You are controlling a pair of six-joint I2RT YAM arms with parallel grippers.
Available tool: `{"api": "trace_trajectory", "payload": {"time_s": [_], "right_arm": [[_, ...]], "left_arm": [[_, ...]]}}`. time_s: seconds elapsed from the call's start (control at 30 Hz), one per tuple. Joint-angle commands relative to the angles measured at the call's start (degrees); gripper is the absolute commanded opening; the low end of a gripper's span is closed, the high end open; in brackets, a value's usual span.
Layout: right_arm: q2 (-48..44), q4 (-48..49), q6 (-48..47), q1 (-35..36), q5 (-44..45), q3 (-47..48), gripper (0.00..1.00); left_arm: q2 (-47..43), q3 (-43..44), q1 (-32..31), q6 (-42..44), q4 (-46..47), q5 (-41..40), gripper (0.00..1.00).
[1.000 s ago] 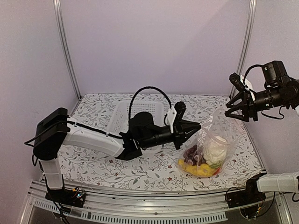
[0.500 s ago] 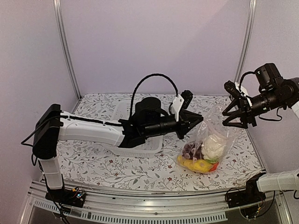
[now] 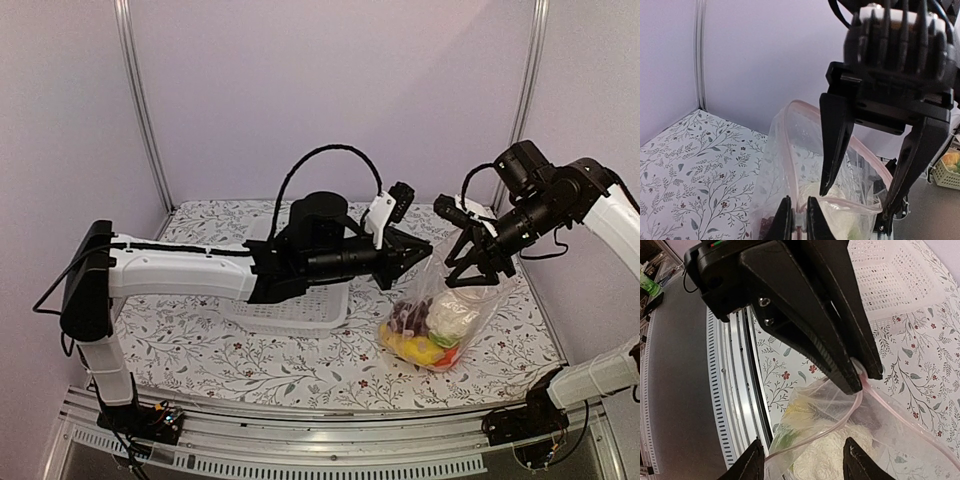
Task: Place the food in the zip-top bag and seal the zipper
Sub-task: Pass from the left arm to the right
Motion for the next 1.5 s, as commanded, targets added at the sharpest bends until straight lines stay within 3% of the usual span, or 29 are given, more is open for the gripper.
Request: {"api": "trace_trajectory", "payload": {"time_s": [0.0,0.13,0.33,0.6,0.77,1.03,1.1,1.2,1.27,1.47], "right_arm": [[2.4,1.8,2.4,1.4,1.5,2.3,0.53],[4.4,3.4,4.3,1.6,3.2,2.6,0.52],[4.6,-0.4,2.4,1.8,-2.0,7.9,0.58],[5.1,3.0,3.7,3.0,1.7,4.6,0.63],[5.6,6.6,5.8,3.0,9.3,3.1,0.49],[5.7,8.6,6.8,3.1,9.6,4.2,0.15],[5.8,9.1,6.9,3.4,9.7,4.1,0.05],[5.6,9.6,7.1,3.7,9.5,4.3,0.01],[5.1,9.5,6.8,3.8,8.4,4.7,0.00],[3.8,6.3,4.6,3.8,0.0,5.5,0.00]], "left_arm": [[-3.0,1.2,0.8,-0.9,-2.8,-1.5,0.04],[-4.1,0.1,0.7,-1.9,-2.3,-2.1,0.03],[-3.9,0.6,0.8,-1.4,-4.8,-3.5,0.03],[-3.9,1.3,1.0,-2.5,-6.4,-6.2,0.02],[-4.5,1.8,1.0,-3.0,-6.6,-5.4,0.02],[-6.8,-1.2,1.1,-2.7,-4.4,-3.3,0.05],[-7.6,-3.2,1.1,-2.4,-3.3,-3.4,0.11],[-9.4,-7.2,1.1,-1.2,0.1,-2.7,0.42],[-10.8,-12.4,1.1,-0.6,5.9,-2.6,0.53],[-9.2,-16.7,2.2,1.9,12.5,1.2,0.54]]}}
